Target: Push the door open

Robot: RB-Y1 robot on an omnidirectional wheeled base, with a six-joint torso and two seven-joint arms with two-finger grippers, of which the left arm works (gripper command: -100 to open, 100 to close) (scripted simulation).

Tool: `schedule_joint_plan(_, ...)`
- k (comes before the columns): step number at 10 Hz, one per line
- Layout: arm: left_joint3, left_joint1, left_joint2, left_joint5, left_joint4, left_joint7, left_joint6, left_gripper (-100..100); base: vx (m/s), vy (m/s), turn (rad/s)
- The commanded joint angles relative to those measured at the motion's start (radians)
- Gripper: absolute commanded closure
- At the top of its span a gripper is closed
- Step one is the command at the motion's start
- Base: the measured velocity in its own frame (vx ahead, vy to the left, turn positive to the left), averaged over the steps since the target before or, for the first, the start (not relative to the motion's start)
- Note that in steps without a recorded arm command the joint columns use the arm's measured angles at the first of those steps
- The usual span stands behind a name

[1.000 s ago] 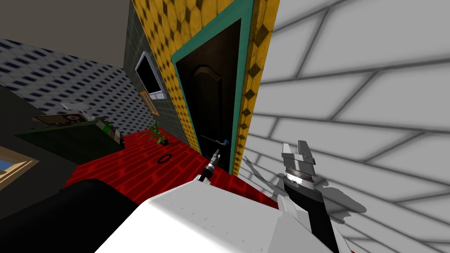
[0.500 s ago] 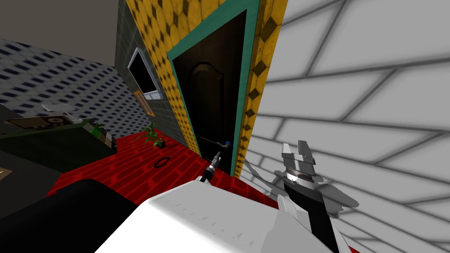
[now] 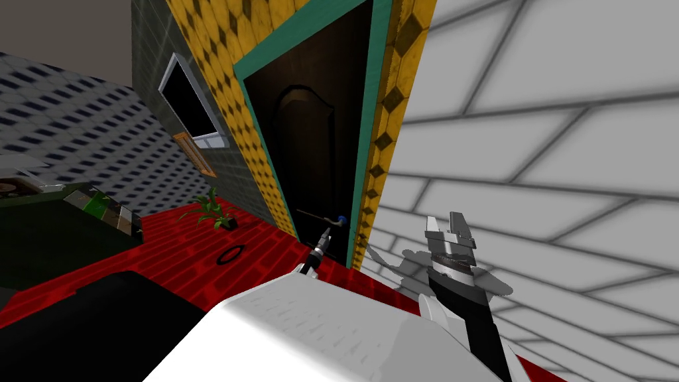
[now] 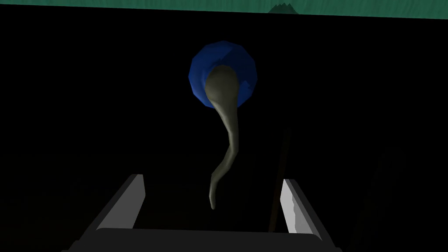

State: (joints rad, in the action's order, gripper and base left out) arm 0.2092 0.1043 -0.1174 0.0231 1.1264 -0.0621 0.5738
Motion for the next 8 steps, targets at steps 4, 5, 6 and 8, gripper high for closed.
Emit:
schedule_joint_plan(4, -0.090, -0.060, 0.027, 0.024, -0.071, 0.035, 0.003, -100, 0.049, -0.001, -0.197)
schedule_joint_plan(5, -0.110, -0.074, 0.032, 0.030, -0.088, 0.042, 0.005, -100, 0.054, 0.004, -0.196)
schedule_joint_plan(6, -0.129, -0.087, 0.038, 0.035, -0.104, 0.049, 0.006, -100, 0.053, 0.018, -0.236)
schedule_joint_plan(8, -0.165, -0.111, 0.049, 0.044, -0.133, 0.061, 0.009, -100, 0.052, 0.015, -0.158)
